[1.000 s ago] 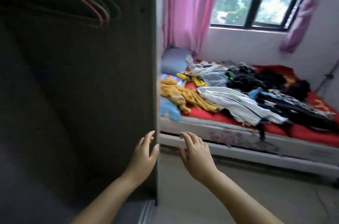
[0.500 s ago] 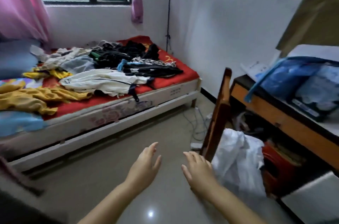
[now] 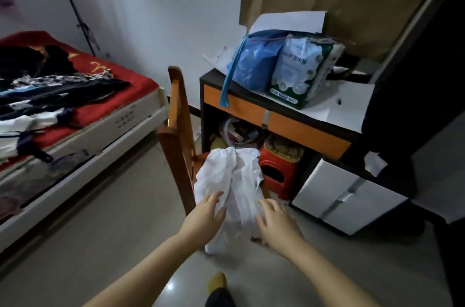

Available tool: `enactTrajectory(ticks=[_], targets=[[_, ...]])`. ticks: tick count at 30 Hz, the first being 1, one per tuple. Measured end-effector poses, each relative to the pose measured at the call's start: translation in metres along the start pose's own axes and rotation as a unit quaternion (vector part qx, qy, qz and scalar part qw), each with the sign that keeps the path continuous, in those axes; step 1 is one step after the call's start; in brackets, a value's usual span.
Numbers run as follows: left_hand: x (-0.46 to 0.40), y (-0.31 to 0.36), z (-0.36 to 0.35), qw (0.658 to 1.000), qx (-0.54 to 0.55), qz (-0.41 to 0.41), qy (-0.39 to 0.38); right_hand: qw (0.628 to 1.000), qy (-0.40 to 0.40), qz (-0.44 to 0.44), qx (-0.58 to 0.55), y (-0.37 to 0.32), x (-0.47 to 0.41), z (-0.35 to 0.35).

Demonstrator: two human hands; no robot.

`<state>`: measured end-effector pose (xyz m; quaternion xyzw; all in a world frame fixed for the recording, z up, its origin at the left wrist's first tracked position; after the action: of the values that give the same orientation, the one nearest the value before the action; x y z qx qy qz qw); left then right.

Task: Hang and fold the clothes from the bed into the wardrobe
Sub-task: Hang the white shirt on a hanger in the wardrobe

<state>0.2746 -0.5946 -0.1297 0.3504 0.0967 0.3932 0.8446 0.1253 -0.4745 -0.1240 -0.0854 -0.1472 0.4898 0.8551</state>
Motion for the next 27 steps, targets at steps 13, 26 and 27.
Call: enactTrajectory(ticks=[13, 26, 27], targets=[[-0.186, -0.013, -0.045, 0.994, -0.012, 0.071, -0.077, 0.990, -0.101, -0.088, -0.043, 0.094, -0.157, -0.016], [-0.330, -0.106, -0.173, 0.972, -0.031, 0.194, -0.126, 0.957, -0.230, -0.120, -0.131, 0.171, -0.336, -0.131], [-0.342, -0.111, -0.182, 0.973, -0.054, 0.191, -0.115, 0.958, -0.221, -0.118, -0.138, 0.175, -0.356, -0.139]])
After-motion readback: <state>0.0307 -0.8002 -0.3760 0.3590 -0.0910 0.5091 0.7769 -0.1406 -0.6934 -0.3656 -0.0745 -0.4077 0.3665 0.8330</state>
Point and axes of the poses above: each hand's wrist, its own x-axis away from the middle knuckle, its own z-axis out of the back of the hand, y = z × x, the point moved 4 cm from there along -x, towards the middle knuckle, and after that the axes turned 3 degrees about y, right-handed, at the moved point
